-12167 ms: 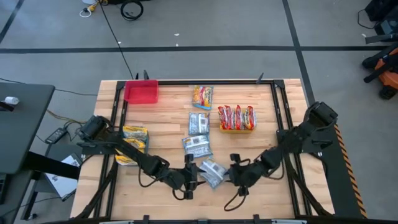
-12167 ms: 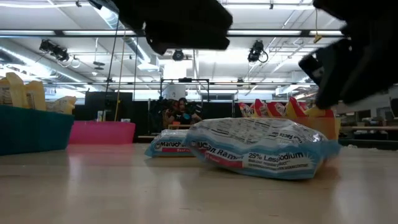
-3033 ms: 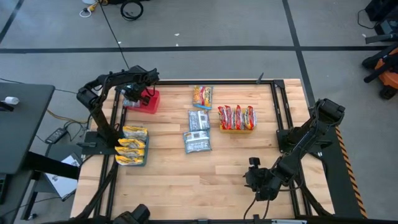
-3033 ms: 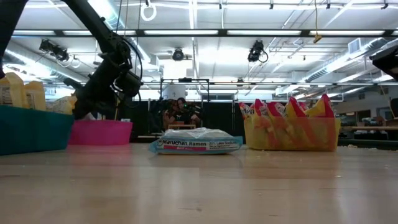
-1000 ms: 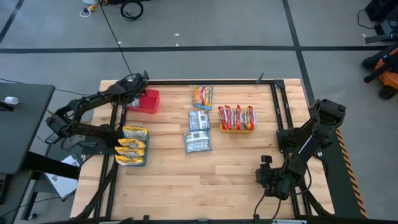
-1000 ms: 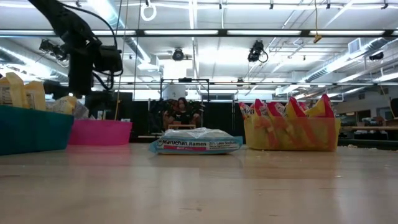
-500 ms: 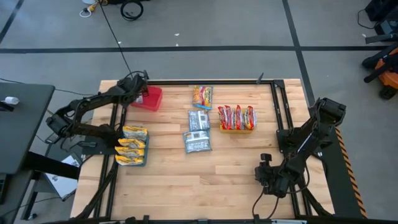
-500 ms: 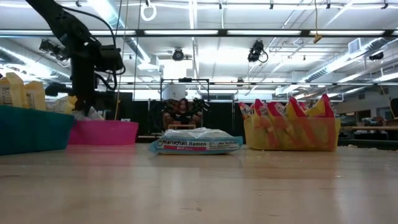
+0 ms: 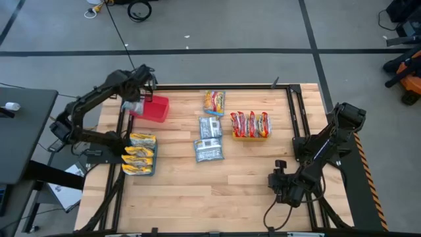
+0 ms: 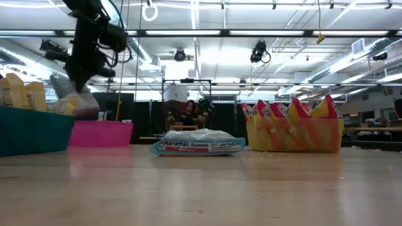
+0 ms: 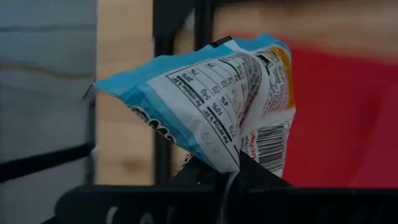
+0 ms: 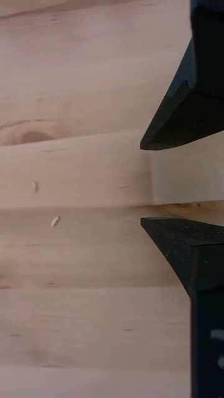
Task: Sort Maruchan noodles
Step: Put the blue noodle pack into the red bin
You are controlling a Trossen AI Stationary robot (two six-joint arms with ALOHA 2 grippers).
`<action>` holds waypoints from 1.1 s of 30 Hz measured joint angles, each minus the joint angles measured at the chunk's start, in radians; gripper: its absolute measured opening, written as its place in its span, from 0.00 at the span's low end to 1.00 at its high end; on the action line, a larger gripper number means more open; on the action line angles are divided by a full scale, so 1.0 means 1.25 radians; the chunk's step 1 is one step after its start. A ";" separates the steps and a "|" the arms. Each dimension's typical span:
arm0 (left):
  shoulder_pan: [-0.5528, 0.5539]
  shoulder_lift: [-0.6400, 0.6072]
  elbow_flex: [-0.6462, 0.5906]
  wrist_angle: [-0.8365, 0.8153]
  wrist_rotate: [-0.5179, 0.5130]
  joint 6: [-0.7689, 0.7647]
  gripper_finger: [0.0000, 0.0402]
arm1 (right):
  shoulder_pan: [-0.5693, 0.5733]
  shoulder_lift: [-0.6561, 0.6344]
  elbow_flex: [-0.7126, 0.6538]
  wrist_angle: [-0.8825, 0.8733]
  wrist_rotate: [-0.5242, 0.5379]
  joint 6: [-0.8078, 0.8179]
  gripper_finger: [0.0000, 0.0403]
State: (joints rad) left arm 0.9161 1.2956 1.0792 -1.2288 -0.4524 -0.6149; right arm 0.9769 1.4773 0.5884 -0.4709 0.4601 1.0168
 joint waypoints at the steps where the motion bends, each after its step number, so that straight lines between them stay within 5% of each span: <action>1: 0.003 0.015 0.003 -0.024 0.005 0.012 0.01 | -0.002 0.000 0.000 0.003 0.005 -0.004 0.48; 10: -0.014 0.163 0.004 -0.152 -0.108 -0.078 0.01 | -0.009 0.000 0.000 0.027 0.006 -0.020 0.48; 18: -0.027 0.163 0.073 -0.147 0.000 -0.068 0.02 | -0.012 0.000 0.000 0.030 -0.007 -0.017 0.48; 22: -0.026 0.172 0.097 -0.003 -0.002 -0.013 0.01 | -0.030 0.000 0.000 0.033 -0.007 -0.025 0.48; 33: -0.008 0.377 0.096 -0.052 -0.039 0.071 0.01 | -0.038 0.000 0.001 0.070 -0.052 0.005 0.48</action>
State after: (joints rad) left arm 0.9062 1.7674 1.1995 -1.2934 -0.5007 -0.5262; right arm 0.9291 1.4769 0.5892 -0.3828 0.3952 1.0237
